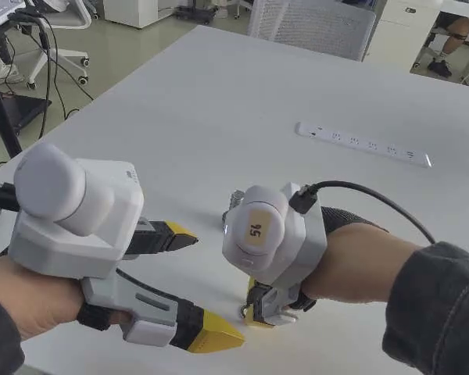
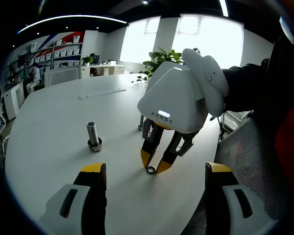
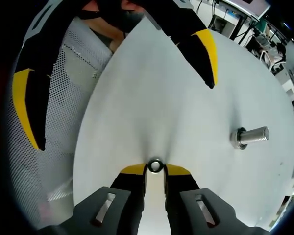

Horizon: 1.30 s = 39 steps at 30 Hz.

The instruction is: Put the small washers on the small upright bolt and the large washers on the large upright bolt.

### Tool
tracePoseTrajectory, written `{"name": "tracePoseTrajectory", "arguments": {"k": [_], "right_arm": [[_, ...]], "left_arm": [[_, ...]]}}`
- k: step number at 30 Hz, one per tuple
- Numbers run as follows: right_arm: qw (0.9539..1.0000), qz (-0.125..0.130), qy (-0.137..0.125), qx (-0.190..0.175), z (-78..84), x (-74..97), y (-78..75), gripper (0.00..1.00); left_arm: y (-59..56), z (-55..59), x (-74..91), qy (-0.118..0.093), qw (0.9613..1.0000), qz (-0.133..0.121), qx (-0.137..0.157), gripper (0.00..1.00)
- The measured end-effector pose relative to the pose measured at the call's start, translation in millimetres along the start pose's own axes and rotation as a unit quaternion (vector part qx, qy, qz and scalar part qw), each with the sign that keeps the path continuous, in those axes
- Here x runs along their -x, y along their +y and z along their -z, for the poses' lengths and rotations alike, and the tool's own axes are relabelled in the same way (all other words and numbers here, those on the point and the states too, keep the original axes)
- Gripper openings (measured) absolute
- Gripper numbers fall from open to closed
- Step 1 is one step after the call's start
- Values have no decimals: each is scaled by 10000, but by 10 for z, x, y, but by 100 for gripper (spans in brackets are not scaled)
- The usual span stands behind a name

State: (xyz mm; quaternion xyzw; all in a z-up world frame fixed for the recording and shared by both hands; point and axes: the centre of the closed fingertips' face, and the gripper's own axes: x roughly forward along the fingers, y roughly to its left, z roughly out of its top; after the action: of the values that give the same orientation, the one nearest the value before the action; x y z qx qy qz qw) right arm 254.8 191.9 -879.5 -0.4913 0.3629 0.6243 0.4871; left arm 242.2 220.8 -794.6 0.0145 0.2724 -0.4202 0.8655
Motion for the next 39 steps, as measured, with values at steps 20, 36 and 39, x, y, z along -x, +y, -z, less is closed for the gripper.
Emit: {"name": "tracePoseTrajectory", "arguments": {"k": [20, 36, 39], "right_arm": [[9999, -14, -49, -103, 53, 22, -30, 14], [9990, 57, 47, -440, 345, 132, -57, 14], [9987, 76, 55, -505, 387, 149, -63, 14]], "left_arm": [[6, -5, -1, 6, 10000, 7, 21, 82], [2, -2, -1, 18, 10000, 23, 7, 82], [-8, 7, -5, 45, 10000, 38, -11, 82]]}}
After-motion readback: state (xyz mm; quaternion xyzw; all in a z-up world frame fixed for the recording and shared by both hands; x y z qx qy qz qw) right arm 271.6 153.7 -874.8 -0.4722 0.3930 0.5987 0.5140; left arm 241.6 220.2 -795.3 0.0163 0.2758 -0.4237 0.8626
